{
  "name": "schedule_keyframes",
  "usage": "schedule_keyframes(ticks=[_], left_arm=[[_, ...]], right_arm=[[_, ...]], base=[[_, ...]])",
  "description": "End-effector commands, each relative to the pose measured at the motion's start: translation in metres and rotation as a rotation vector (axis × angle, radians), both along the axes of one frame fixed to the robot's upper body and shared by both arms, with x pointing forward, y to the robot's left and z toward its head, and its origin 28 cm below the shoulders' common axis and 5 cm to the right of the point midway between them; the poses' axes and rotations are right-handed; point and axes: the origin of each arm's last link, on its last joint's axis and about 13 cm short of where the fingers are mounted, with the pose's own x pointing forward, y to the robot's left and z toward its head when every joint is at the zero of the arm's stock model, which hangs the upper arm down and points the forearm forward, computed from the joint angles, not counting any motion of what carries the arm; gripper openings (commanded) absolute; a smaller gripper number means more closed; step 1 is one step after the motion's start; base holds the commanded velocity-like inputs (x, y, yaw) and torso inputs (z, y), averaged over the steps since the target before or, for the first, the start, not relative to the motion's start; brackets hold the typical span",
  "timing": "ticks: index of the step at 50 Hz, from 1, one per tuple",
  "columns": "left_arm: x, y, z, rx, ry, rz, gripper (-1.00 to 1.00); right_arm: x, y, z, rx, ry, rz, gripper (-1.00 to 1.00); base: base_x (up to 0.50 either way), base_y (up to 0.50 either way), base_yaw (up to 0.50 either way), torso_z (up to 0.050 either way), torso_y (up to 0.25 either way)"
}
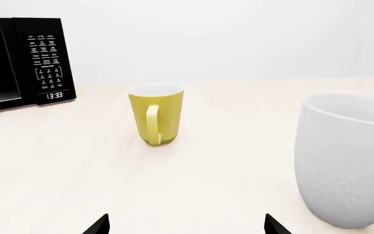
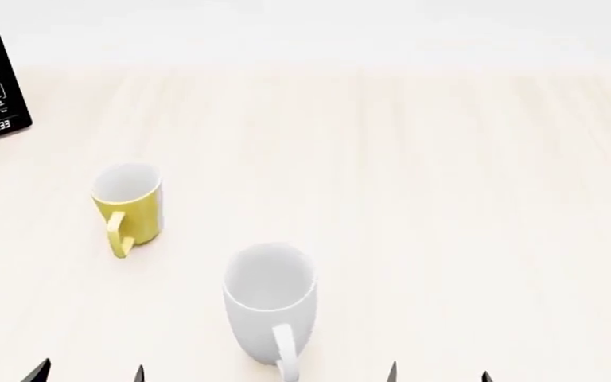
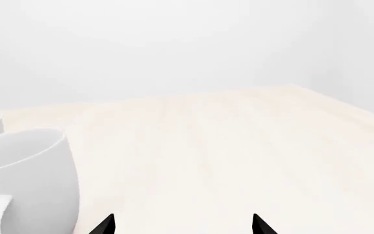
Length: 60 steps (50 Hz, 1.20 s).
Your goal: Put the yellow and white mug to the front of the white mug.
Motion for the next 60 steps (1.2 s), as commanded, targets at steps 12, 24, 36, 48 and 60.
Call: schedule_keyframes(ticks=[12, 24, 36, 48, 60], left_arm=[[0.001, 0.0, -0.001, -0.005, 0.01, -0.024, 1.0], [0.002, 0.002, -0.002, -0.004, 0.018, -0.022, 1.0], [0.004, 0.002, -0.003, 0.0, 0.028, -0.018, 1.0], [0.006, 0.005, -0.003, -0.006, 0.038, 0.017, 1.0], [0.017, 0.015, -0.007, -0.036, 0.076, 0.087, 1.0]], right_arm=[[-0.001, 0.0, 0.0, -0.014, -0.009, 0.012, 1.0], [0.001, -0.002, -0.001, 0.01, 0.027, -0.035, 1.0], [0.0, -0.002, 0.001, 0.03, 0.046, -0.046, 1.0], [-0.001, -0.002, 0.002, 0.028, 0.047, -0.041, 1.0], [-0.001, -0.002, 0.002, 0.026, 0.048, -0.041, 1.0]], base=[[0.5, -0.01, 0.0, 0.0, 0.0], [0.42, 0.0, 0.0, 0.0, 0.0], [0.0, 0.0, 0.0, 0.0, 0.0], [0.0, 0.0, 0.0, 0.0, 0.0], [0.0, 0.0, 0.0, 0.0, 0.0]])
